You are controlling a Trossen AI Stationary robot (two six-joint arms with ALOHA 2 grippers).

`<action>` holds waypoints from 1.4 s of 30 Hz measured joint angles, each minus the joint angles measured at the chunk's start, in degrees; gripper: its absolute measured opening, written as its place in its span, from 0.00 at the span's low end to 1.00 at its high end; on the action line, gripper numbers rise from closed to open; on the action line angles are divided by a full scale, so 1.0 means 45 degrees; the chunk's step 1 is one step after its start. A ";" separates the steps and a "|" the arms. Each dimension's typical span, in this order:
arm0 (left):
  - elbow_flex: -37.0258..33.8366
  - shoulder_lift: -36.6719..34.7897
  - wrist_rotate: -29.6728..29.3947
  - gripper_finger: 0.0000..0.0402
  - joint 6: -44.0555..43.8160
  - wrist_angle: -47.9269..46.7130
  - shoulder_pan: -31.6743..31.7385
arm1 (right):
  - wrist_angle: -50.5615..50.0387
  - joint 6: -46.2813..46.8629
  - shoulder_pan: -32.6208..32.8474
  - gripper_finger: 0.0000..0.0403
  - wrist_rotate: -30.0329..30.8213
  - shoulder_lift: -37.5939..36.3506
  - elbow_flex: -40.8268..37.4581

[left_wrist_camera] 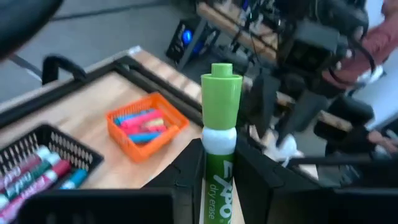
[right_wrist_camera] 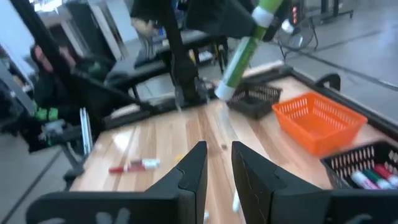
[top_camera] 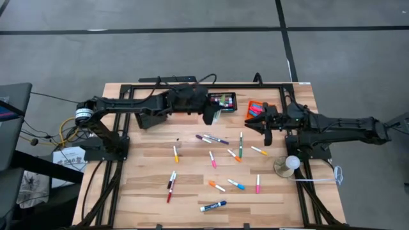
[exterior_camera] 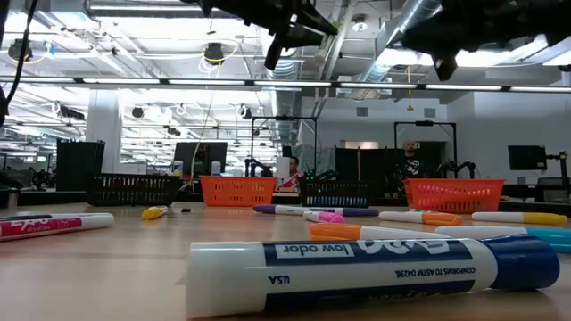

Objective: Pick & Place Markers
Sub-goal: Put the white light green marker into the middle black bin

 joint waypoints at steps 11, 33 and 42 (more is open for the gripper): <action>0.0000 0.0000 0.0003 0.17 0.0000 0.0974 0.0265 | 0.4346 0.1215 -0.1308 0.30 -0.0510 0.3088 0.0000; 0.0000 0.0000 -0.0002 0.17 0.0228 0.1163 0.0250 | 0.7712 0.2646 -0.2219 0.64 -0.2138 0.7727 0.2316; -0.0005 0.0000 0.0002 0.17 0.0228 0.1259 0.0250 | 0.7206 0.2621 -0.2351 0.59 -0.2375 0.8614 0.3253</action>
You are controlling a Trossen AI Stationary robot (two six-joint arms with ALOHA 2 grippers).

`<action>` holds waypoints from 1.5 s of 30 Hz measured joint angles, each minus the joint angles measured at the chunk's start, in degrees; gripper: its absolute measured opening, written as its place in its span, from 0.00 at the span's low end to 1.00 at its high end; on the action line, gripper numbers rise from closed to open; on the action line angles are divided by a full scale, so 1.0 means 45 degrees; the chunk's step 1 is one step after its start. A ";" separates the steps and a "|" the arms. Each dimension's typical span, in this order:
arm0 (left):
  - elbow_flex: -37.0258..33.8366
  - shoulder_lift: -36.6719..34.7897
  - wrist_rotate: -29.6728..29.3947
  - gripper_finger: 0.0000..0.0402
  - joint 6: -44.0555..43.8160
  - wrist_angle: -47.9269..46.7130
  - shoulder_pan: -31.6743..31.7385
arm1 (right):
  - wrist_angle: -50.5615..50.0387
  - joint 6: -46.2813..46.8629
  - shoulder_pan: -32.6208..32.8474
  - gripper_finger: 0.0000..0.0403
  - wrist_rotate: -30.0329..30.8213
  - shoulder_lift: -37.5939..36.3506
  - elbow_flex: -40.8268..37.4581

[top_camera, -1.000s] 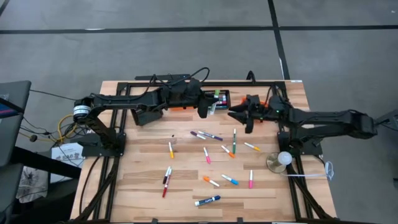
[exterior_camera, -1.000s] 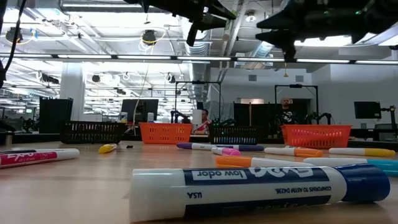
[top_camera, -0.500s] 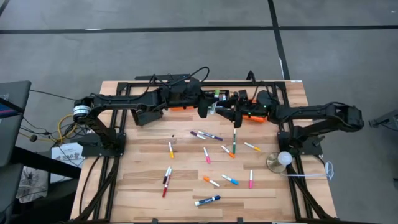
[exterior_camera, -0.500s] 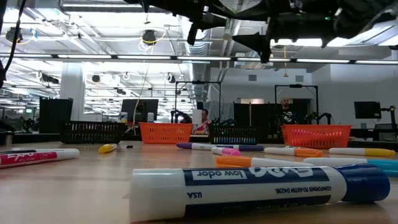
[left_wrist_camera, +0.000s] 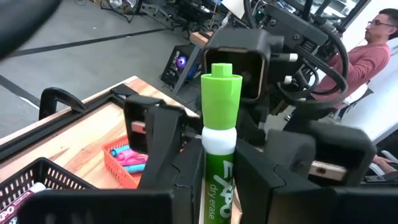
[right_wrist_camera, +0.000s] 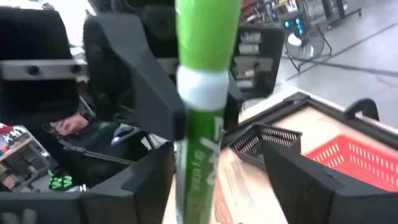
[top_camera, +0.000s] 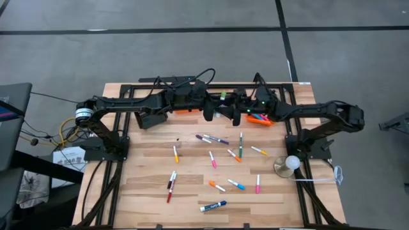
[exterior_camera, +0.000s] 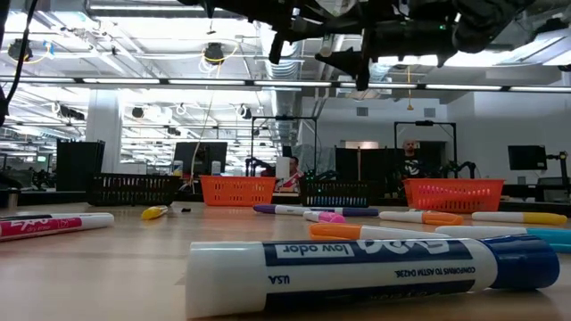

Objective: Pick & Place Markers
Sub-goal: Put the white light green marker into the middle black bin

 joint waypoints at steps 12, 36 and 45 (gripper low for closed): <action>-0.0005 0.0005 -0.0130 0.19 0.0090 -0.0072 -0.0005 | -0.0457 -0.0254 -0.0304 0.14 -0.0531 -0.0076 0.0176; -0.0005 -0.0670 0.0051 0.59 0.1029 -0.2273 -0.0063 | -0.1993 -0.0411 -0.1868 0.14 -0.0554 -0.0076 0.0166; -0.0059 -0.1146 -0.0925 0.57 0.1030 -0.4802 -0.0205 | -0.6563 -0.3214 -0.2973 0.14 -0.0048 0.0050 0.1558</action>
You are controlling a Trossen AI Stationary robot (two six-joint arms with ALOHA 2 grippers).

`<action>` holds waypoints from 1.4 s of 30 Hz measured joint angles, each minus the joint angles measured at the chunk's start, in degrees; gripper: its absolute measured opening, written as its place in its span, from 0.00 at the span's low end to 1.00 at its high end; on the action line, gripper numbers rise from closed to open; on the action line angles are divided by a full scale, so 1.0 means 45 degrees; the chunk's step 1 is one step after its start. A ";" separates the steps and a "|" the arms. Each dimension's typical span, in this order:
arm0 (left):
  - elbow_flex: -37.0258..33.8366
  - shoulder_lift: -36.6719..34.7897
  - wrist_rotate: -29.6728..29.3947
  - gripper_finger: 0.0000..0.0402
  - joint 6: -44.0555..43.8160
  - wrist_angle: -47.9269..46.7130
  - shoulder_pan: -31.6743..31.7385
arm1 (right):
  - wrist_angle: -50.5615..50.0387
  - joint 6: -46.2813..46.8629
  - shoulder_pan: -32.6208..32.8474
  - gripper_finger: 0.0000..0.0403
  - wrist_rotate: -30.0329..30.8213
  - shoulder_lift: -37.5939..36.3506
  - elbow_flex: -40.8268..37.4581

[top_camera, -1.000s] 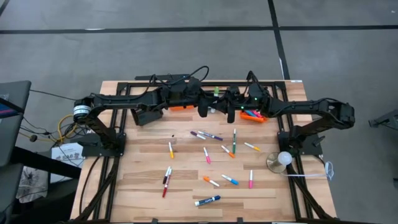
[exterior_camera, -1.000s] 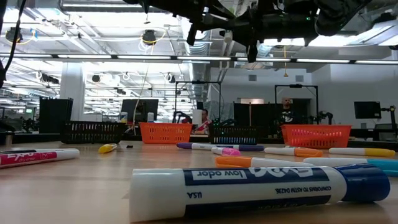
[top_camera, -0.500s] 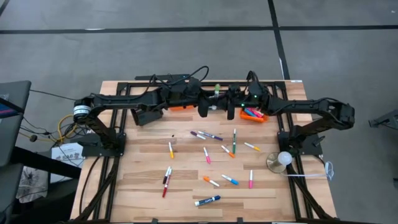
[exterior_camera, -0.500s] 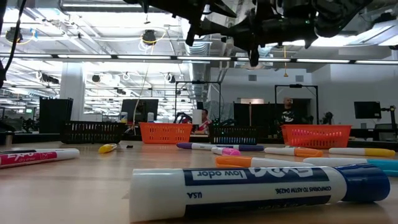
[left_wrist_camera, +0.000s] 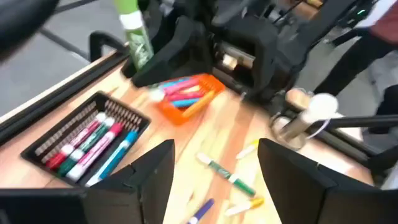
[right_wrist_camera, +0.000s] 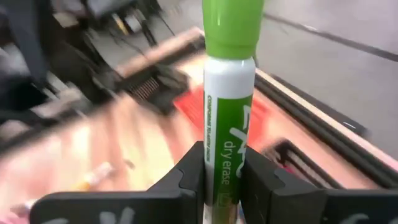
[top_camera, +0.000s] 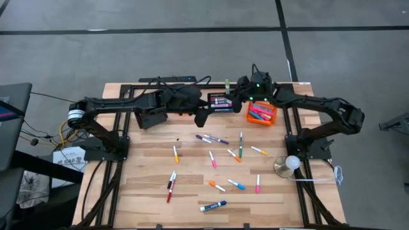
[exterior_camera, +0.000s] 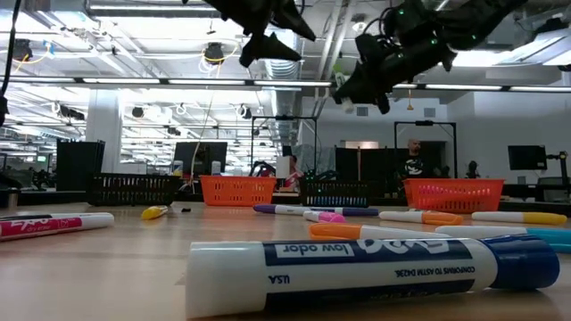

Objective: Pick & Place Markers
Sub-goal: Put the white light green marker into the middle black bin

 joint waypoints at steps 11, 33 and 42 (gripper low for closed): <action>-0.2796 0.0101 -0.2157 0.53 -0.1189 0.0807 -0.0363 | -0.5269 -0.4225 0.0056 0.14 0.2599 0.1664 0.3123; -0.6431 -0.1489 -0.4365 0.53 -0.2731 0.4827 -0.1719 | -0.9316 -0.7639 0.0812 0.14 0.5262 0.7934 0.6992; -0.8024 -0.3243 -0.5098 0.53 -0.2840 0.5514 -0.1753 | -0.9759 -0.8612 0.1097 0.16 0.6019 0.9089 0.7834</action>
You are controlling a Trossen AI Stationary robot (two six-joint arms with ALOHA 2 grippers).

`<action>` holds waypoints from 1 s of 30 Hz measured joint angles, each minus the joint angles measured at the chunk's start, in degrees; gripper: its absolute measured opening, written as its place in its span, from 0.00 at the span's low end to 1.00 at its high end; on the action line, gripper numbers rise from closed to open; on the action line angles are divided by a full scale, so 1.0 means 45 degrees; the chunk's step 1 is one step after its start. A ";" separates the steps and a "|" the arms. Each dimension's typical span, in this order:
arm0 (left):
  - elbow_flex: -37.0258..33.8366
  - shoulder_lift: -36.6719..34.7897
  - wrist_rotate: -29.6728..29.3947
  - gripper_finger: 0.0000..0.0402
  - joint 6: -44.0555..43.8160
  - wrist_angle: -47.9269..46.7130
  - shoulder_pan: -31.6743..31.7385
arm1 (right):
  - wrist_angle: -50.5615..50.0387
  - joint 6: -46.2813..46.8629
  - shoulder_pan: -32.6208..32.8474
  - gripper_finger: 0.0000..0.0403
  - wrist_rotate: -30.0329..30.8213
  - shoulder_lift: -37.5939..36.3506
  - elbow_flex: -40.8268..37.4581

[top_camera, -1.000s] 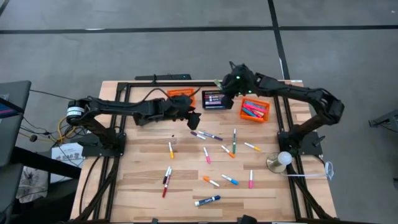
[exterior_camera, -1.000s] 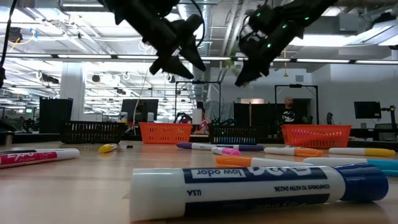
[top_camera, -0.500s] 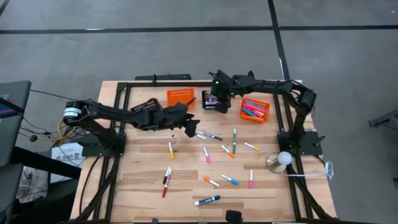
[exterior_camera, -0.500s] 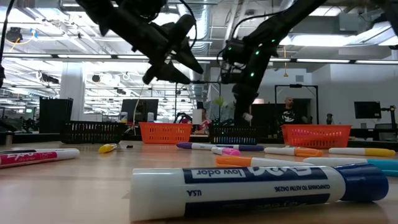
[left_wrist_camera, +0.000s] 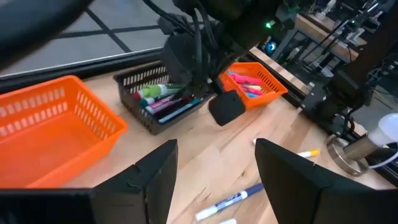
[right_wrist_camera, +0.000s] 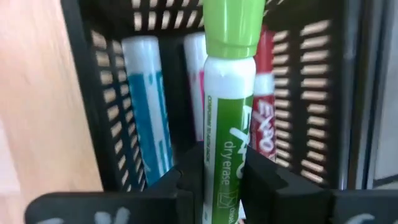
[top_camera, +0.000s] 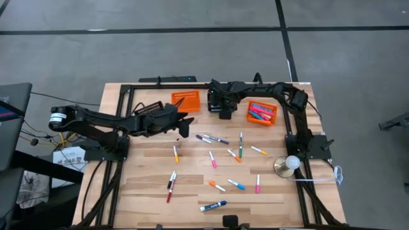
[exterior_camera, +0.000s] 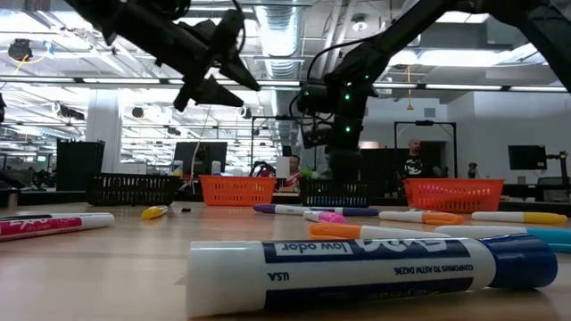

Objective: Pick & Place Markers
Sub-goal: Put the white light green marker into the middle black bin

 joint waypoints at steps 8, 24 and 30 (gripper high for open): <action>-0.0839 -0.0615 -0.0003 0.53 0.0527 0.0419 -0.0019 | -0.0565 -0.0183 -0.0008 0.17 0.0180 0.0513 0.0207; -0.1106 -0.0615 0.0302 0.53 0.0566 0.0824 -0.0024 | -0.0936 -0.0180 -0.0008 0.18 0.0176 0.0489 0.0323; -0.1106 -0.0612 0.0302 0.53 0.0567 0.0893 -0.0024 | -0.1144 0.0163 -0.0008 0.29 0.0226 0.0489 0.0323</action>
